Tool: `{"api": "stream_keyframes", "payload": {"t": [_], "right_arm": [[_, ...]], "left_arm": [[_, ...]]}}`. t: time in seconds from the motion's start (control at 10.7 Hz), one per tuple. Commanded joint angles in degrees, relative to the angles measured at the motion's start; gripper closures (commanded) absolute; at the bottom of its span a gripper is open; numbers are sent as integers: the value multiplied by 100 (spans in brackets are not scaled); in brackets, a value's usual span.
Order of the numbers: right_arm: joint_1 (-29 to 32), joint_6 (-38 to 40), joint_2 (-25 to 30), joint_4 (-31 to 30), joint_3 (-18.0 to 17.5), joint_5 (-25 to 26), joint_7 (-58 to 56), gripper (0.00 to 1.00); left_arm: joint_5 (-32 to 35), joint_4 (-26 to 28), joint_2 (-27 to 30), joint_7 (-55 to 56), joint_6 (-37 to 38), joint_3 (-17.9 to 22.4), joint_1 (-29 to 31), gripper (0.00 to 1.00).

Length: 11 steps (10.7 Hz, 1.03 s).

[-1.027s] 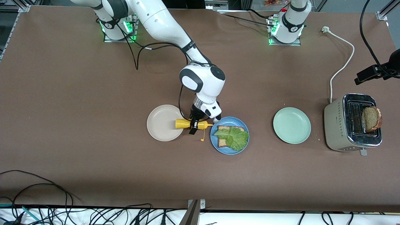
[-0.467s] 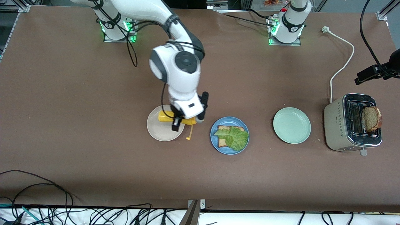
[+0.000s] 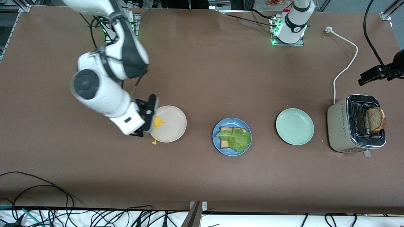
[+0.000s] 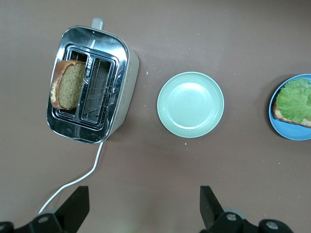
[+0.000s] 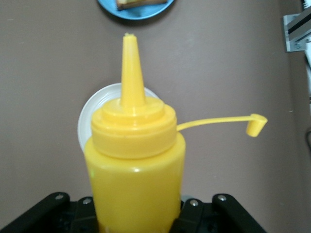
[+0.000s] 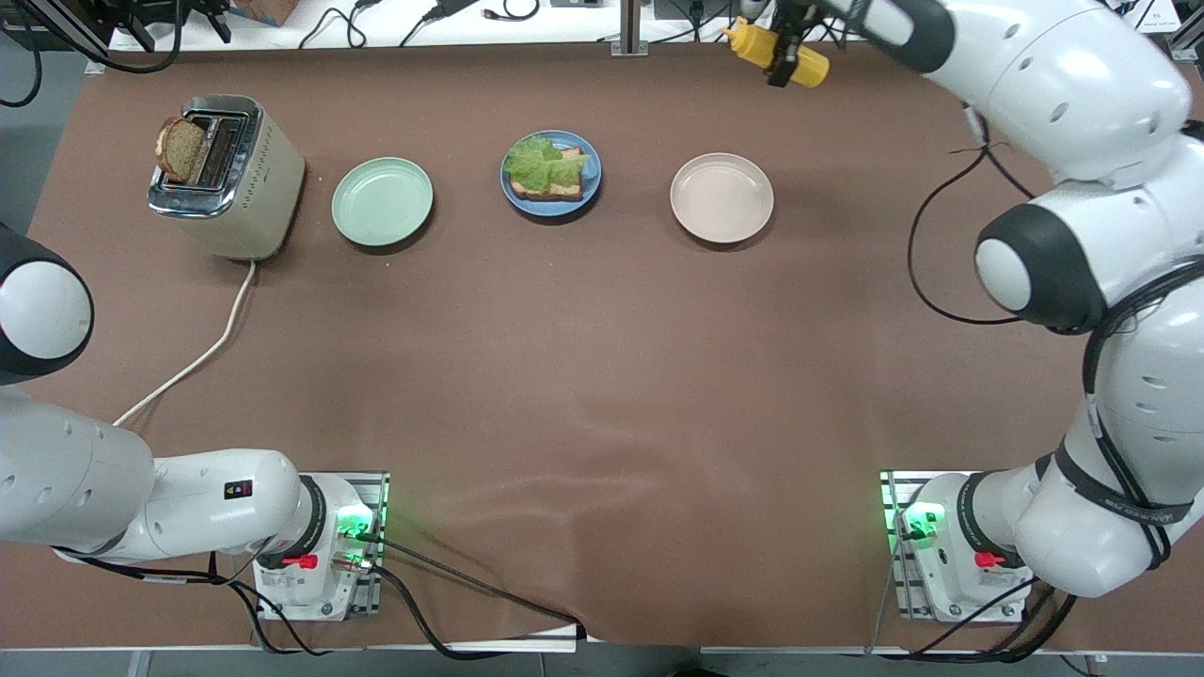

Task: Make sandwich in blue plate with both arms
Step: 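Carry the mustard bottle back beside the beige plate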

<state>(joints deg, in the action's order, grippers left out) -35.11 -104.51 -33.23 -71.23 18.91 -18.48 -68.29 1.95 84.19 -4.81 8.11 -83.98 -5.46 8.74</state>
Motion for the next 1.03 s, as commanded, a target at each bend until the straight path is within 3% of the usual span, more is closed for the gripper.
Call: {"api": "stream_keyframes", "payload": {"t": [0.0,0.37,0.93], "right_arm": [[861,359,563,-988,-107,-1284,-1716,100],[2023,1246,300,-1595,-124,-2824,-3880,100],[2990,2292,-604,-1939,-142,-3740,-6684,100]], "left_arm": [[-37,-43,15,-108,5,-7,22,0],[-37,-34,15,-108,5,-7,31,0],[-28,-34,24,-108,5,-7,31,0]]}}
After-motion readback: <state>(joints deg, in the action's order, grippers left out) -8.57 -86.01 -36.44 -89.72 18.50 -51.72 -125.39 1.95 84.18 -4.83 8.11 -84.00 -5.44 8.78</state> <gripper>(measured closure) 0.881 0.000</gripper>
